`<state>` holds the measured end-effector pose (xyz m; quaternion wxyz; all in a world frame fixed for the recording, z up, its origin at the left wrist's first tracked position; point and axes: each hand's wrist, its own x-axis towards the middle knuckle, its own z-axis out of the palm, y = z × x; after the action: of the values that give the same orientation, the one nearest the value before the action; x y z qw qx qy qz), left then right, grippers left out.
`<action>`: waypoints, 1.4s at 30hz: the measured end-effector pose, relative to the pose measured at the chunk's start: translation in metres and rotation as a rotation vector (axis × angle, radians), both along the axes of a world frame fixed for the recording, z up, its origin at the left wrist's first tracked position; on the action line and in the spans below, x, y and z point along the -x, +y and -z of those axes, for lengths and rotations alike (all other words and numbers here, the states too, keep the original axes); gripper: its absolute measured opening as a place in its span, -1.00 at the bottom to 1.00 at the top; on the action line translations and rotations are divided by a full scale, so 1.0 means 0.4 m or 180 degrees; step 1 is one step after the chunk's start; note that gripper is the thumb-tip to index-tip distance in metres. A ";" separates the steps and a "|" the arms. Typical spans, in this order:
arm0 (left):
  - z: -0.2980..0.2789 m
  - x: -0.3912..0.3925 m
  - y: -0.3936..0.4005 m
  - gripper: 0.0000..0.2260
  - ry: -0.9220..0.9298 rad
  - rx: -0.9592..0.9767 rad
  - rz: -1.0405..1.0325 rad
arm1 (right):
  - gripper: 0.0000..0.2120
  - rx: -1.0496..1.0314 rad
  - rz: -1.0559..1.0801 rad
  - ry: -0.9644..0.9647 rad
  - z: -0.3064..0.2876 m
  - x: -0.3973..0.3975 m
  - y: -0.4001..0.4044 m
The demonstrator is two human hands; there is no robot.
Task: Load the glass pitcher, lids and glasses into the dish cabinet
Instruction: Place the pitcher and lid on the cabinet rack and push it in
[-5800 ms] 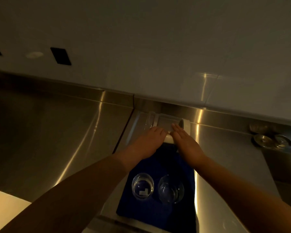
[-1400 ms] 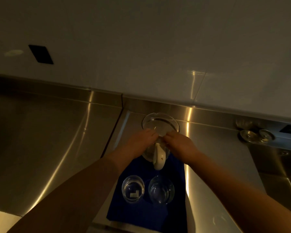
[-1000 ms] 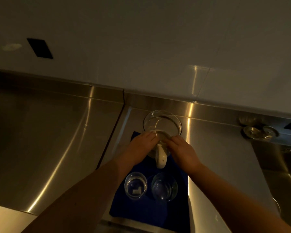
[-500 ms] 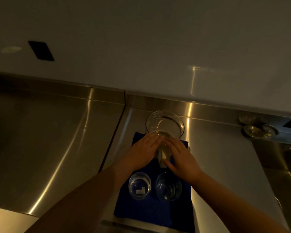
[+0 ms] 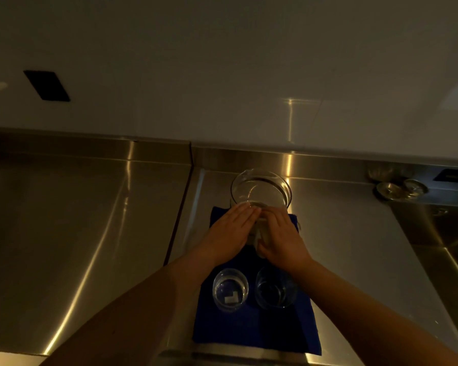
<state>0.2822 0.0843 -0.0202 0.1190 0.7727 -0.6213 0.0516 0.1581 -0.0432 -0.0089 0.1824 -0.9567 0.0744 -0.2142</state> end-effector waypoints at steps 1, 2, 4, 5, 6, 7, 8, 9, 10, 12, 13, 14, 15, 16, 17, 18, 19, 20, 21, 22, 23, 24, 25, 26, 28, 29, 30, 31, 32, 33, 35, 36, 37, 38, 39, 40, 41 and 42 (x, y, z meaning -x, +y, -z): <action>0.000 -0.004 0.002 -0.46 -0.0005 0.0012 0.0038 | -0.39 0.0034 -0.0050 -0.0012 -0.002 0.002 -0.006; -0.001 -0.007 0.003 -0.46 -0.0007 0.0028 0.0070 | -0.40 0.0070 -0.0095 -0.0024 -0.004 0.004 -0.015; -0.006 -0.011 0.002 -0.46 -0.0017 0.0046 0.0100 | -0.44 0.0153 -0.0168 -0.0036 -0.006 0.010 -0.040; -0.008 -0.013 0.001 -0.47 -0.0034 0.0042 0.0096 | -0.48 0.0193 -0.0194 -0.0026 -0.009 0.012 -0.054; -0.010 -0.014 0.000 -0.48 -0.0051 0.0037 0.0087 | -0.53 0.0225 -0.0210 0.0004 -0.012 0.012 -0.068; -0.011 -0.015 -0.002 -0.48 -0.0064 0.0041 0.0083 | -0.59 0.0263 -0.0214 0.0049 -0.016 0.011 -0.080; -0.010 -0.016 -0.003 -0.49 -0.0063 0.0047 0.0084 | -0.65 0.0319 -0.0206 0.0102 -0.021 0.007 -0.091; -0.009 -0.016 -0.005 -0.49 -0.0052 0.0044 0.0084 | -0.70 0.0388 -0.0203 0.0158 -0.025 0.003 -0.099; -0.010 -0.015 -0.006 -0.49 -0.0045 0.0033 0.0083 | -0.75 0.0457 -0.0220 0.0209 -0.028 -0.001 -0.106; -0.013 -0.011 -0.009 -0.49 -0.0020 0.0021 0.0078 | -0.80 0.0573 -0.0307 0.0277 -0.034 -0.008 -0.114; -0.015 -0.010 -0.011 -0.49 0.0003 0.0031 0.0067 | -0.81 0.0604 -0.0354 0.0308 -0.037 -0.010 -0.118; -0.017 -0.007 -0.012 -0.49 0.0030 0.0036 0.0053 | -0.81 0.0621 -0.0401 0.0324 -0.041 -0.011 -0.120; -0.019 -0.006 -0.014 -0.49 0.0041 0.0020 0.0037 | -0.79 0.0629 -0.0454 0.0320 -0.045 -0.010 -0.122; -0.020 -0.003 -0.015 -0.49 0.0034 -0.0003 0.0024 | -0.78 0.0638 -0.0516 0.0311 -0.049 -0.007 -0.126; -0.023 0.000 -0.018 -0.49 0.0021 -0.0010 0.0021 | -0.78 0.0650 -0.0581 0.0311 -0.052 -0.005 -0.133; -0.028 0.006 -0.020 -0.49 0.0019 -0.0009 0.0037 | -0.79 0.0662 -0.0640 0.0330 -0.055 -0.002 -0.143; -0.032 0.013 -0.024 -0.48 0.0036 0.0001 0.0057 | -0.79 0.0660 -0.0687 0.0373 -0.057 0.000 -0.156; -0.036 0.022 -0.027 -0.48 0.0066 0.0007 0.0064 | -0.78 0.0649 -0.0724 0.0435 -0.059 0.002 -0.172; -0.039 0.030 -0.032 -0.47 0.0077 -0.0002 0.0065 | -0.76 0.0652 -0.0761 0.0493 -0.062 0.004 -0.189; -0.039 0.039 -0.037 -0.47 0.0059 -0.0028 0.0068 | -0.73 0.0672 -0.0810 0.0526 -0.063 0.005 -0.206; -0.037 0.047 -0.042 -0.46 0.0031 -0.0057 0.0076 | -0.71 0.0692 -0.0873 0.0531 -0.064 0.007 -0.219; -0.036 0.055 -0.048 -0.45 0.0038 -0.0095 0.0075 | -0.69 0.0695 -0.0938 0.0528 -0.065 0.008 -0.228; -0.037 0.059 -0.051 -0.44 0.0070 -0.0119 0.0048 | -0.68 0.0695 -0.0994 0.0521 -0.066 0.008 -0.230; -0.042 0.060 -0.054 -0.44 0.0099 -0.0121 0.0001 | -0.66 0.0715 -0.1034 0.0495 -0.065 0.008 -0.225; -0.055 0.054 -0.050 -0.42 0.0122 -0.0099 -0.0111 | -0.62 0.0766 -0.1073 0.0411 -0.058 0.006 -0.203; -0.063 0.050 -0.046 -0.42 0.0150 -0.0076 -0.0142 | -0.60 0.0770 -0.1066 0.0387 -0.054 0.004 -0.191; -0.070 0.046 -0.043 -0.43 0.0177 -0.0038 -0.0141 | -0.58 0.0771 -0.1043 0.0389 -0.051 0.002 -0.181; -0.077 0.043 -0.040 -0.44 0.0185 -0.0026 -0.0131 | -0.55 0.0778 -0.1024 0.0402 -0.050 -0.001 -0.173; -0.081 0.041 -0.040 -0.45 0.0160 -0.0054 -0.0129 | -0.53 0.0799 -0.1025 0.0403 -0.052 -0.002 -0.169; -0.083 0.040 -0.041 -0.46 0.0108 -0.0100 -0.0136 | -0.52 0.0834 -0.1044 0.0390 -0.053 -0.002 -0.169; -0.083 0.037 -0.048 -0.48 -0.0018 -0.0196 -0.0167 | -0.50 0.0943 -0.1100 0.0356 -0.058 0.001 -0.175; -0.085 0.038 -0.052 -0.50 -0.0052 -0.0242 -0.0190 | -0.50 0.1006 -0.1142 0.0353 -0.059 0.003 -0.179; -0.087 0.040 -0.053 -0.51 -0.0061 -0.0274 -0.0217 | -0.51 0.1063 -0.1195 0.0349 -0.060 0.004 -0.184; -0.089 0.044 -0.055 -0.52 -0.0059 -0.0291 -0.0240 | -0.53 0.1111 -0.1257 0.0348 -0.060 0.003 -0.191; -0.089 0.048 -0.055 -0.52 -0.0056 -0.0305 -0.0251 | -0.54 0.1151 -0.1314 0.0352 -0.059 0.002 -0.198; -0.088 0.054 -0.055 -0.52 -0.0052 -0.0325 -0.0255 | -0.55 0.1193 -0.1354 0.0368 -0.057 0.000 -0.207; -0.085 0.060 -0.056 -0.52 -0.0047 -0.0331 -0.0259 | -0.55 0.1243 -0.1378 0.0388 -0.057 -0.002 -0.215; -0.081 0.066 -0.059 -0.52 -0.0032 -0.0305 -0.0271 | -0.54 0.1287 -0.1398 0.0409 -0.057 -0.004 -0.224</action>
<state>0.2560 0.0608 0.0120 0.0764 0.8030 -0.5903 0.0307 0.1595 -0.1327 0.0138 0.0251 -0.9784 -0.1671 -0.1192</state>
